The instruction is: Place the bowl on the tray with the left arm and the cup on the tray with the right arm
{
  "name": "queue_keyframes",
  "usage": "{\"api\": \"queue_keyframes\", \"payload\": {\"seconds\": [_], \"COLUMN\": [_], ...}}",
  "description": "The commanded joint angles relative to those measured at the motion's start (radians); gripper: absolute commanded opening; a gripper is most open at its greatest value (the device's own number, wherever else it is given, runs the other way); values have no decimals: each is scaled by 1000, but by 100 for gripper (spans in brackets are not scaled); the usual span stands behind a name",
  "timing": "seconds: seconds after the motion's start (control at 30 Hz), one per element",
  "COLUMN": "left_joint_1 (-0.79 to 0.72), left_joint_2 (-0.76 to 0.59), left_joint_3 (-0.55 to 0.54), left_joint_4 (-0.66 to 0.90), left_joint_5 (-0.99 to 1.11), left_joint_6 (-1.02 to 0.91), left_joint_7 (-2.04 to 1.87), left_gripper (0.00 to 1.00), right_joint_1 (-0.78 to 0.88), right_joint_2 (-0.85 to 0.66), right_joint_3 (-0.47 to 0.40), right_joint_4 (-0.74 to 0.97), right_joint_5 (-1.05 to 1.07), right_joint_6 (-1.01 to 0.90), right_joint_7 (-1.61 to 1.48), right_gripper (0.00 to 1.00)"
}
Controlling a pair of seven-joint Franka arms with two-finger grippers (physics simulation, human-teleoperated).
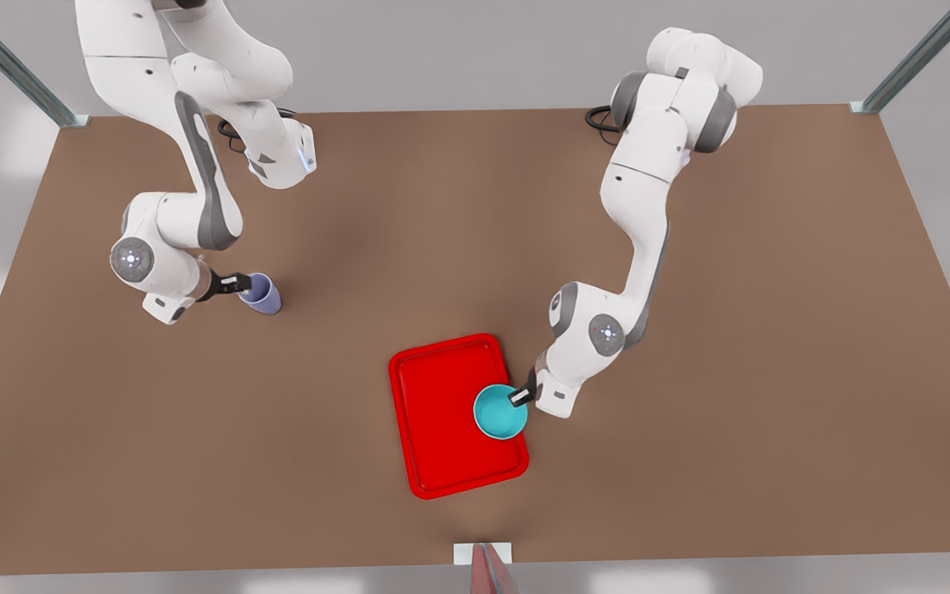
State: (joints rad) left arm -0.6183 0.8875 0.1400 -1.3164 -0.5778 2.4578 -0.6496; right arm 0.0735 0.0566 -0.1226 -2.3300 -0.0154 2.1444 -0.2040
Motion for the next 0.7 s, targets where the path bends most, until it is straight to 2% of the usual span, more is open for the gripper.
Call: {"api": "queue_keyframes", "payload": {"seconds": [0.0,0.33,0.37,0.4,0.5,0.53,0.57,0.6,0.63,0.67], "left_joint_1": [0,-34,-32,-34,-34,-34,-34,-32,-32,-32], "left_joint_2": [2,62,62,59,53,50,45,31,19,-7], "left_joint_3": [0,-28,-28,-28,-28,-26,-20,-14,1,47], "left_joint_4": [0,0,0,0,0,0,0,0,0,0], "left_joint_5": [-88,-74,-74,-73,-73,-71,-70,-68,-50,-4], "left_joint_6": [3,125,125,125,125,125,122,112,105,21], "left_joint_7": [7,-22,-10,5,2,1,1,7,8,10], "left_gripper": [21,21,56,100,100,100,100,100,100,100], "right_joint_1": [5,8,9,9,9,9,9,9,9,11], "right_joint_2": [0,60,66,72,98,107,109,112,118,124], "right_joint_3": [0,0,0,0,0,1,0,0,1,1], "right_joint_4": [0,-38,-37,-37,-35,-35,-35,-34,-32,-29], "right_joint_5": [0,0,0,0,0,0,0,-1,-2,-2], "right_joint_6": [0,38,38,38,46,49,49,49,49,51], "right_joint_7": [0,-3,-3,-3,-3,-3,-5,-5,-5,-5], "right_gripper": [100,100,100,100,100,93,76,71,71,71]}}
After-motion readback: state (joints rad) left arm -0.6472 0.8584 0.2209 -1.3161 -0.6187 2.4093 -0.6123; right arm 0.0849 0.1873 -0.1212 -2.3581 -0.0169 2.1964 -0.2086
